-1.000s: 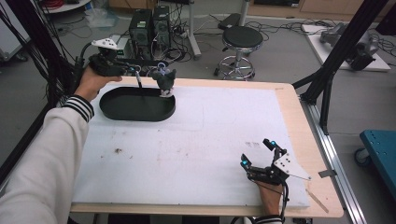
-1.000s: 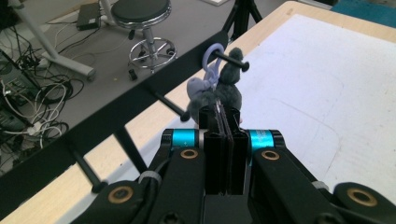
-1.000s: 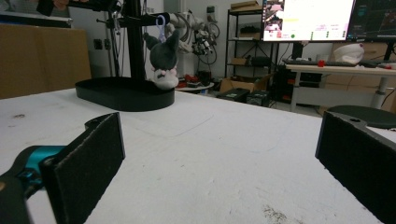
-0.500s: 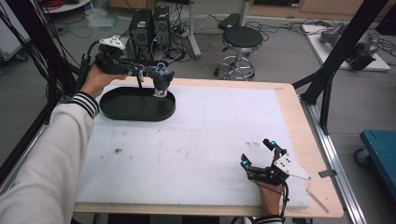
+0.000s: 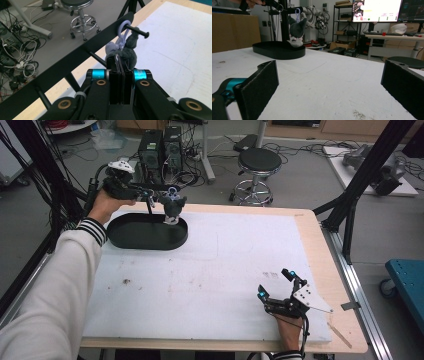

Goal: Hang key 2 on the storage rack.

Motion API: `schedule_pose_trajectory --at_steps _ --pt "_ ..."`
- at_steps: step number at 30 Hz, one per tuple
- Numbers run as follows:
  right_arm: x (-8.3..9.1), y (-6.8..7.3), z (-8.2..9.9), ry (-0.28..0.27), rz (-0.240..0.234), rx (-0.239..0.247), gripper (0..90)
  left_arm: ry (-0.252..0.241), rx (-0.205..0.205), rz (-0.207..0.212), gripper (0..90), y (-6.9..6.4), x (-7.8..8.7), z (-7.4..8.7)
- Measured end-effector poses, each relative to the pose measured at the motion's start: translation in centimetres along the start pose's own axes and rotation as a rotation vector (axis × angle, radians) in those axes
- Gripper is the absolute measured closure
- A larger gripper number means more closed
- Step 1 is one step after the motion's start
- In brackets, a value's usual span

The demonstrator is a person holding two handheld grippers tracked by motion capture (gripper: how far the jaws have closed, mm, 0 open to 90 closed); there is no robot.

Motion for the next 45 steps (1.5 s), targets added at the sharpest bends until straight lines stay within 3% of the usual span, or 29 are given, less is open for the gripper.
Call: schedule_pose_trajectory --at_steps 30,45 --pt "-0.02 0.0 0.0 -0.001 -0.001 -0.001 0.6 0.001 -0.006 0.009 88.4 0.01 0.52 -0.08" --pt "-0.02 -0.01 -0.01 0.002 -0.001 0.0 0.6 -0.007 0.003 -0.02 88.3 0.47 -0.03 0.08"
Point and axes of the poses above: each handheld gripper's, and its own axes: x roughly backward along the jaws, z roughly out of its underside, y roughly to its left, the point moved 1 cm from there along -x, roughly forward along the jaws, and after that the axes turned 9 degrees about -z, right-handed, at the moved point
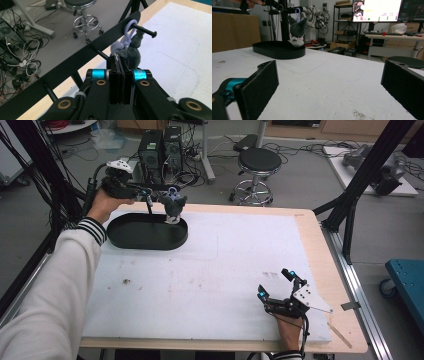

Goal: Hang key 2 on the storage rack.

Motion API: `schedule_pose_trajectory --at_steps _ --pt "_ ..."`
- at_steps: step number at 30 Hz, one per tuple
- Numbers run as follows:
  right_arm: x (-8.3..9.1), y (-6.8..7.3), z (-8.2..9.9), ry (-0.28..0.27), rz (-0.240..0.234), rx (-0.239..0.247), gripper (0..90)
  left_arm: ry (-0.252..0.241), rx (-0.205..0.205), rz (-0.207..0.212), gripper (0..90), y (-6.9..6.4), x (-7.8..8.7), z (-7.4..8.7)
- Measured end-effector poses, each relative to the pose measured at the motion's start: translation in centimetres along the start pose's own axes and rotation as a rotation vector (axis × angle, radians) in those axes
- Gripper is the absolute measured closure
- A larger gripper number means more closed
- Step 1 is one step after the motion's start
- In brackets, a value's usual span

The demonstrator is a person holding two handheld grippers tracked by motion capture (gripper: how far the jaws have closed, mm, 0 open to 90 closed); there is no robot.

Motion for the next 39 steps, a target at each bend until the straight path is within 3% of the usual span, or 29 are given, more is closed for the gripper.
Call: schedule_pose_trajectory --at_steps 18,27,31,33,35,36,39 --pt "0.0 0.0 0.0 0.0 0.001 0.007 0.6 -0.007 -0.008 -0.05 86.3 0.1 -0.4 0.0" --pt "-0.1 0.0 0.0 -0.002 0.001 0.009 0.6 -0.026 -0.009 -0.123 76.1 0.5 0.3 -0.1" --pt "-0.1 0.0 0.0 -0.001 0.0 0.012 0.5 -0.047 -0.005 -0.163 59.2 0.5 0.4 -0.2" --pt "-0.1 0.0 0.0 -0.001 0.0 0.012 0.6 -0.11 -0.025 -0.206 50.6 0.5 0.7 -0.4" --pt "-0.1 0.0 0.0 -0.001 0.0 0.012 0.6 -0.156 -0.018 -0.254 33.9 0.4 0.9 -0.7" --pt "-0.1 0.0 0.0 -0.001 0.0 0.011 0.5 -0.173 -0.021 -0.252 25.7 0.3 0.9 -0.8" --pt "0.0 0.0 0.0 0.001 -0.001 0.005 0.6 -0.203 -0.023 -0.225 11.9 0.0 1.1 -0.9"
Point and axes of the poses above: each handheld gripper's, and its own axes: x roughly backward along the jaws, z roughly out of its underside, y roughly to its left, the point moved 1 cm from there along -x, roughly forward along the jaws, and after that the axes turned 9 degrees about -z, right-handed, at the moved point
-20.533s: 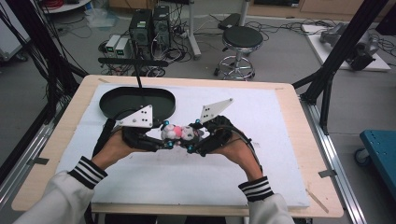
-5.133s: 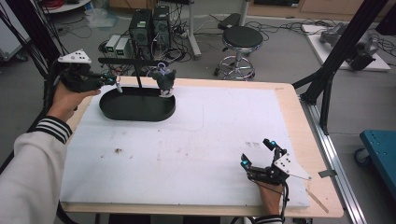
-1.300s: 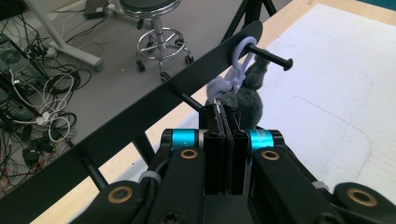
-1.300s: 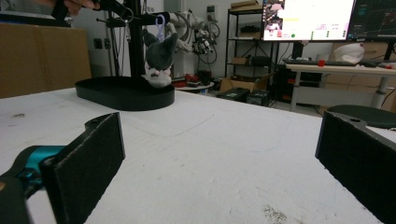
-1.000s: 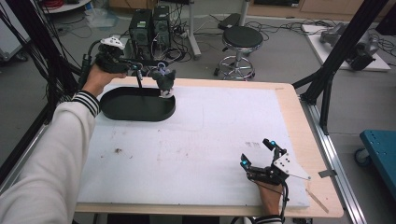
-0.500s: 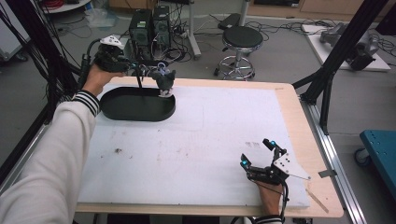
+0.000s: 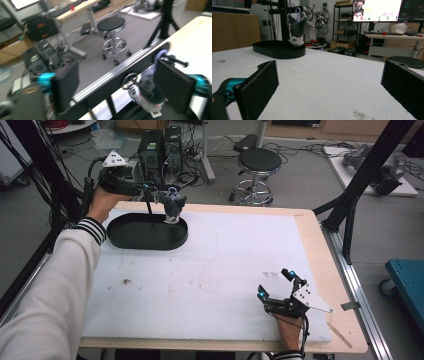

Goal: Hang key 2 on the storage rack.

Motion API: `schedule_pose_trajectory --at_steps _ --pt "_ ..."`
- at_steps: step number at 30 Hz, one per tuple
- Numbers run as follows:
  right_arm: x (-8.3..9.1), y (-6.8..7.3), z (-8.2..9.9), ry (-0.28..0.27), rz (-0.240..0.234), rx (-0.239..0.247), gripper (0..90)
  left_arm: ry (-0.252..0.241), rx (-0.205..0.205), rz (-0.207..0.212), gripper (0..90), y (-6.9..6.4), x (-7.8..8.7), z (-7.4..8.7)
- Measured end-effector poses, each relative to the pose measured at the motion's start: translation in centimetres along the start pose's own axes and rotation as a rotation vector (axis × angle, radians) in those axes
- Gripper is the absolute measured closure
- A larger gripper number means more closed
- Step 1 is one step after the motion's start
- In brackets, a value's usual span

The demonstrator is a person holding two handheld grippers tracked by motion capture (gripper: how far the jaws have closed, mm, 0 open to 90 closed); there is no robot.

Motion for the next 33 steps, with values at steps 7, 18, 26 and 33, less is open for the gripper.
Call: schedule_pose_trajectory --at_steps 7,18,26,33 --pt "0.0 0.0 0.0 0.0 -0.002 0.001 0.6 -0.073 0.039 0.039 1.7 -0.4 2.2 0.6" --pt "0.0 0.0 0.0 0.003 -0.001 0.003 0.6 -0.187 0.03 0.113 1.7 -2.8 9.0 4.2" --pt "0.0 0.1 0.0 0.006 -0.001 0.007 0.5 -0.239 0.03 0.126 1.7 -6.1 14.9 10.5" --pt "0.0 0.1 0.0 0.005 0.001 0.006 0.6 -0.304 0.11 0.087 1.7 -8.0 17.8 15.5"
Point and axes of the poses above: each handheld gripper's, and its own axes: x roughly backward along the jaws, z roughly out of its underside, y roughly to its left, the point moved 1 cm from there along -x, roughly forward along the jaws, and after that the axes turned 9 degrees about -z, right-handed, at the moved point
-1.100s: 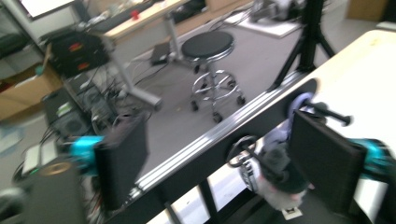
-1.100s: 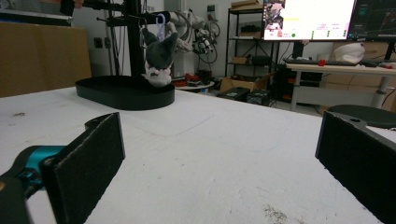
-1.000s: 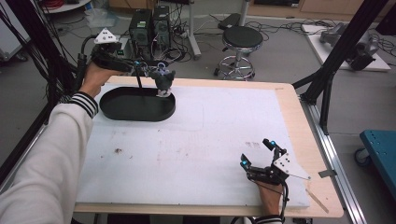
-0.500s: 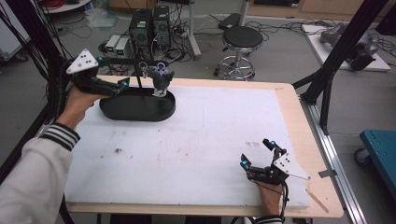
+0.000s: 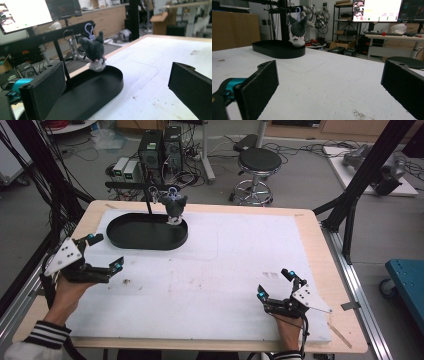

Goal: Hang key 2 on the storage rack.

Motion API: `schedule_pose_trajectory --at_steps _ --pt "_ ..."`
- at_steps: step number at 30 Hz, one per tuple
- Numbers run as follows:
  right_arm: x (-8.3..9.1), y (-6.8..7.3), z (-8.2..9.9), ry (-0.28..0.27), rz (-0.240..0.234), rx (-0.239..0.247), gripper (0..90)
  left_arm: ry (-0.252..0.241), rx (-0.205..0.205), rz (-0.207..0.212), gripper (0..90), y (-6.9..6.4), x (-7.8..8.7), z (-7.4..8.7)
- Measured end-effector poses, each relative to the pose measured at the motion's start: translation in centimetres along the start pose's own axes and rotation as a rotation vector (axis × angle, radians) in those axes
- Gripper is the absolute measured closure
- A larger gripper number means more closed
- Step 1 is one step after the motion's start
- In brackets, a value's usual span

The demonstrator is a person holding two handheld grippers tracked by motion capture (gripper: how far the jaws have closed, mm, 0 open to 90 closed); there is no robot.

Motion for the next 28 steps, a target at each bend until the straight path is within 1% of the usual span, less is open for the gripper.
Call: schedule_pose_trajectory --at_steps 1,3,5,6,7,9,11,12,13,14,15,16,17,19,20,21,26,28 --pt "0.0 0.0 0.0 0.003 0.002 0.003 0.6 -0.014 0.038 -0.009 1.7 -0.2 0.5 0.9" --pt "0.0 0.0 0.0 0.002 0.0 0.007 0.6 -0.021 0.075 -0.022 1.7 -0.5 1.0 2.1" --pt "0.0 0.1 0.0 0.002 0.002 0.014 0.6 -0.034 0.085 -0.039 1.7 -0.8 1.4 3.3" --pt "0.0 0.1 0.0 0.003 0.003 0.016 0.6 -0.031 0.08 -0.047 1.7 -0.9 1.5 3.7" --pt "0.0 0.1 0.0 0.006 0.002 0.015 0.6 -0.036 0.084 -0.053 1.7 -1.1 1.6 4.0" --pt "0.0 0.1 0.0 0.005 0.002 0.014 0.6 -0.054 0.116 -0.058 1.7 -1.3 1.9 4.6" --pt "0.0 0.1 0.0 0.004 0.002 0.011 0.6 -0.066 0.124 -0.073 1.7 -1.5 2.0 5.4" --pt "0.0 0.0 0.0 0.0 0.003 0.018 0.5 -0.069 0.134 -0.073 1.7 -1.6 2.0 5.8" --pt "-0.1 0.0 0.0 0.0 0.002 0.018 0.6 -0.069 0.135 -0.072 1.7 -1.7 2.0 6.1" --pt "-0.1 0.0 0.0 0.0 0.002 0.019 0.5 -0.058 0.128 -0.077 1.7 -1.7 1.9 6.4" --pt "0.0 0.1 0.0 0.002 0.001 0.012 0.6 -0.048 0.135 -0.079 1.7 -1.7 1.8 6.7" --pt "-0.1 0.0 0.0 0.0 0.002 0.018 0.5 -0.04 0.143 -0.072 1.7 -1.7 1.7 6.9" --pt "0.0 0.0 0.0 0.001 0.002 0.017 0.6 -0.029 0.136 -0.07 1.7 -1.7 1.6 7.0" --pt "-0.1 0.0 0.0 -0.001 0.0 0.013 0.6 -0.018 0.14 -0.069 1.7 -1.8 1.4 7.4" --pt "0.0 0.0 0.0 -0.001 -0.001 0.013 0.6 -0.003 0.143 -0.068 1.7 -1.9 1.3 7.7" --pt "0.0 0.0 0.0 -0.001 -0.001 0.012 0.5 0.0 0.141 -0.077 1.7 -2.0 1.2 7.7" --pt "0.0 0.1 0.0 0.003 -0.001 0.01 0.6 -0.012 0.134 -0.085 1.7 -2.1 1.4 7.8" --pt "-0.1 0.0 0.0 0.001 0.0 0.015 0.6 -0.028 0.131 -0.095 1.7 -2.1 1.5 7.8"
Point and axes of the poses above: each handheld gripper's, and its own axes: x roughly backward along the jaws, z roughly out of its underside, y roughly to its left, the point moved 1 cm from there along -x, roughly forward along the jaws, and after that the axes turned 9 degrees about -z, right-handed, at the moved point
